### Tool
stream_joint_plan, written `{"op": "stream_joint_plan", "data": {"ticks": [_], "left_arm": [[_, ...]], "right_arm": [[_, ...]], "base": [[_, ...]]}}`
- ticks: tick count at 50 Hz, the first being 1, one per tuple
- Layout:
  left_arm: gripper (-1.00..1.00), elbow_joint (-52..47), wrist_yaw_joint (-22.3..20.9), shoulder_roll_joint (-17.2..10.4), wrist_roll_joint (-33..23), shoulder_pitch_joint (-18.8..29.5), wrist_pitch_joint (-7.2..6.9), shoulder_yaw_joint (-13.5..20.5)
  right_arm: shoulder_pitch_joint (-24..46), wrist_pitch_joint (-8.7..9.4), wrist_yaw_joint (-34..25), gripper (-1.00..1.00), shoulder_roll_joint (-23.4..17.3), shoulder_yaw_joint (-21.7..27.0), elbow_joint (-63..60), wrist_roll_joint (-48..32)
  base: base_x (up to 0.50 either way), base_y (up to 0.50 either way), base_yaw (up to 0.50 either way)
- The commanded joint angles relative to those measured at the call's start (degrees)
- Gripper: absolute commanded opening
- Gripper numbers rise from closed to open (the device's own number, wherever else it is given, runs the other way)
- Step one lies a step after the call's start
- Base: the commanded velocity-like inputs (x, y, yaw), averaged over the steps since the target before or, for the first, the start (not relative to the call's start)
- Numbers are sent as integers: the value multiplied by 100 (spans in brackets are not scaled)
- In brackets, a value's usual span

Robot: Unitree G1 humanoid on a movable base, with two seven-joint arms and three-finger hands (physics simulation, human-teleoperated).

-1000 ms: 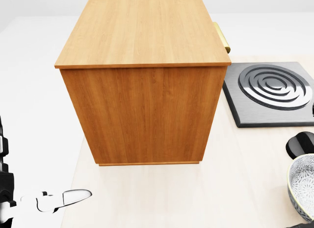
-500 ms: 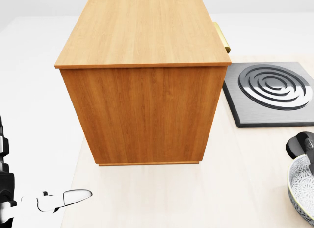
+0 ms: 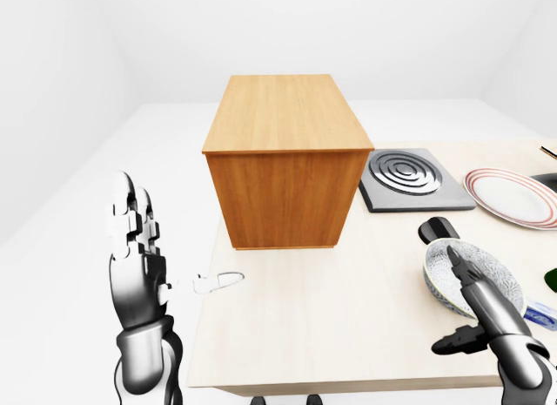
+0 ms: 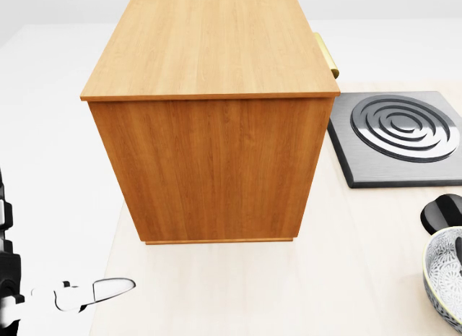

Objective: Put the bowl on the top of the cabinet.

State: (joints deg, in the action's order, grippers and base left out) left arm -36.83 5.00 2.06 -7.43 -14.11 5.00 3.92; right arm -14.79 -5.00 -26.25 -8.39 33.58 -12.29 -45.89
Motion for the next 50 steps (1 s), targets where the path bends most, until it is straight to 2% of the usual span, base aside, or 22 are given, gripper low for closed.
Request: {"op": "stream_joint_plan", "data": {"ticks": [1, 9, 36, 37, 39, 50], "left_arm": [[100, 6, 26, -2, -17, 49, 0, 21], [100, 66, 53, -10, -30, 86, 0, 26], [100, 94, 36, -16, -30, 82, 0, 10], [100, 149, 46, -18, -30, 94, 0, 20], [100, 105, 49, -15, -30, 94, 0, 26], [100, 103, 41, -14, -42, 66, 0, -4]], "right_arm": [[-23, 0, 199, 100, -164, -48, 501, -136], [-55, 0, 27, 100, -238, -24, 445, -356], [-167, 0, -28, 100, -367, -130, 981, -834], [-176, 0, -39, 84, -377, -132, 1026, -842], [-158, 0, -18, -100, -382, -111, 1037, -805], [-204, 0, -63, -100, -344, -37, 983, -766]], "base": [[0, 0, 0], [0, 0, 0], [0, 0, 0], [0, 0, 0], [0, 0, 0], [0, 0, 0]]}}
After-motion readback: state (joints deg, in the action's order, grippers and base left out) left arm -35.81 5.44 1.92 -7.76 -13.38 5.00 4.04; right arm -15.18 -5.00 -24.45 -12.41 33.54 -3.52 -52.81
